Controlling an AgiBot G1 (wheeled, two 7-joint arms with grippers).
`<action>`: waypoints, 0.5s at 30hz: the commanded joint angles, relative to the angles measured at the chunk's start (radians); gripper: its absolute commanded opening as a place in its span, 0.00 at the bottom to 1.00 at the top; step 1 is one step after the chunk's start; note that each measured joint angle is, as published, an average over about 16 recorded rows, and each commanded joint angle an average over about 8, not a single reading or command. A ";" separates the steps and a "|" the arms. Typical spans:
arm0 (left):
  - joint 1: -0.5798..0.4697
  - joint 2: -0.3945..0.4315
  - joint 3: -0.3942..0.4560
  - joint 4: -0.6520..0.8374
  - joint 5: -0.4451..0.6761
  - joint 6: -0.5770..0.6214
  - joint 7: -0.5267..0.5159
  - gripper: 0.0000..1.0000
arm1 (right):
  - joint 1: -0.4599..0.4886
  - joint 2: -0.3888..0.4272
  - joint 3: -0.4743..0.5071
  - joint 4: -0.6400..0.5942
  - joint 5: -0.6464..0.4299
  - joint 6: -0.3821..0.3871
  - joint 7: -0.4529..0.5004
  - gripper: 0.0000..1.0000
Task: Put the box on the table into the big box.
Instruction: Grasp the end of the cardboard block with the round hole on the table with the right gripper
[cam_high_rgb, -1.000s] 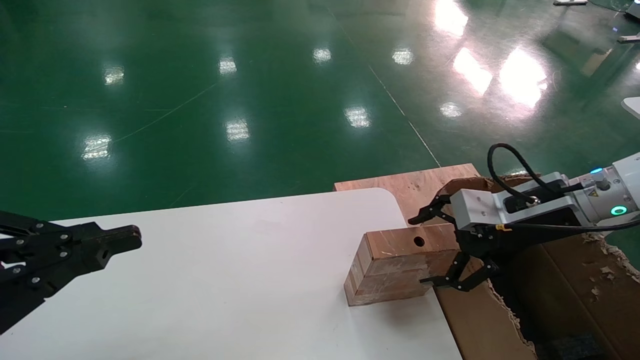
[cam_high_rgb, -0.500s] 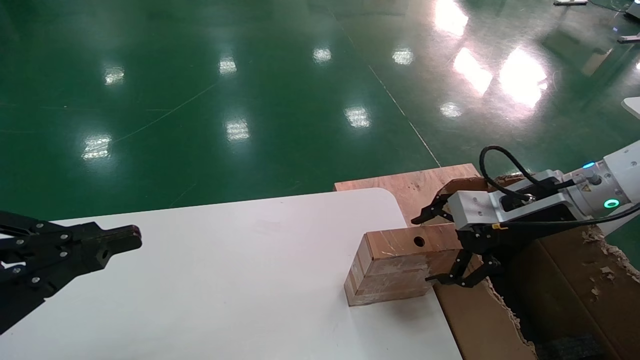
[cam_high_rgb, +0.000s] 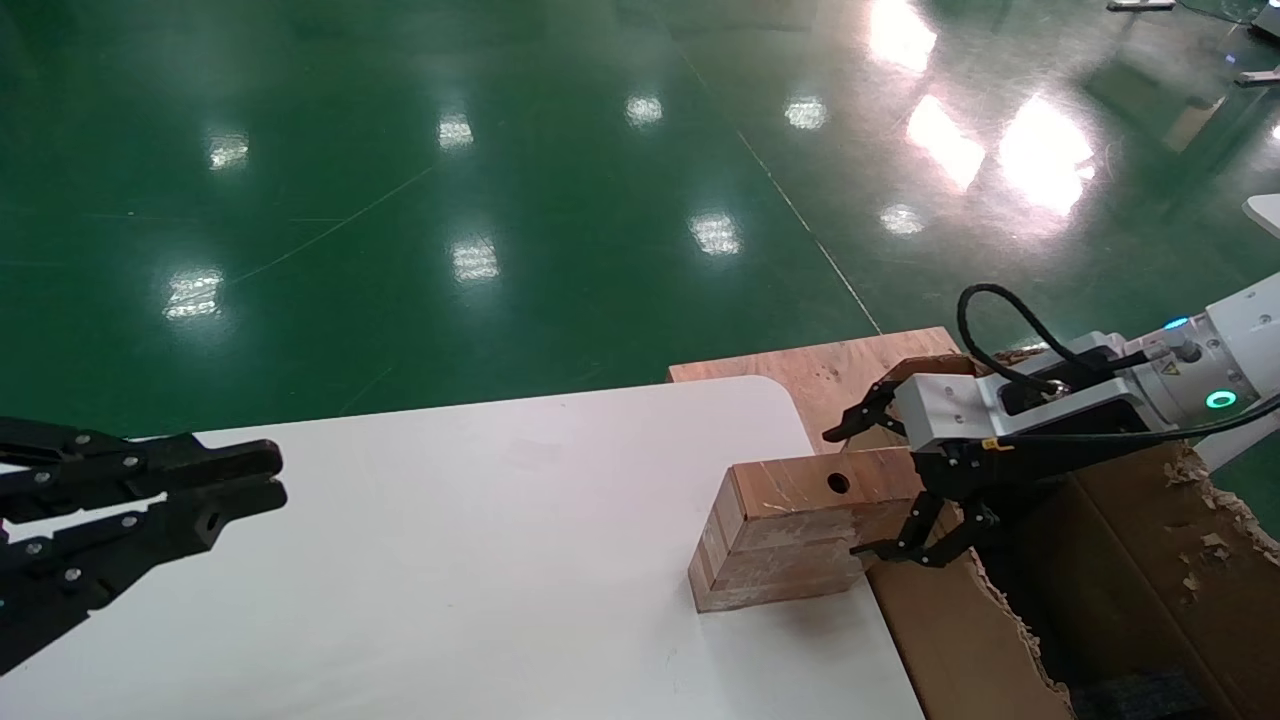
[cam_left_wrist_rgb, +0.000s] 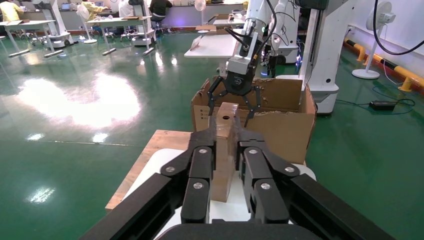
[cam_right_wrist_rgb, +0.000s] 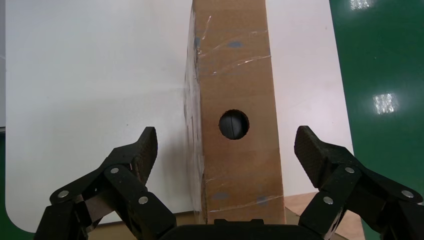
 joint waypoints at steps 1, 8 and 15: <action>0.000 0.000 0.000 0.000 0.000 0.000 0.000 1.00 | -0.001 0.001 0.002 0.002 0.000 0.000 0.000 0.00; 0.000 0.000 0.000 0.000 0.000 0.000 0.000 1.00 | -0.005 0.003 0.006 0.007 -0.002 0.000 0.001 0.00; 0.000 0.000 0.000 0.000 0.000 0.000 0.000 1.00 | -0.007 0.003 0.008 0.009 -0.003 0.000 0.001 0.00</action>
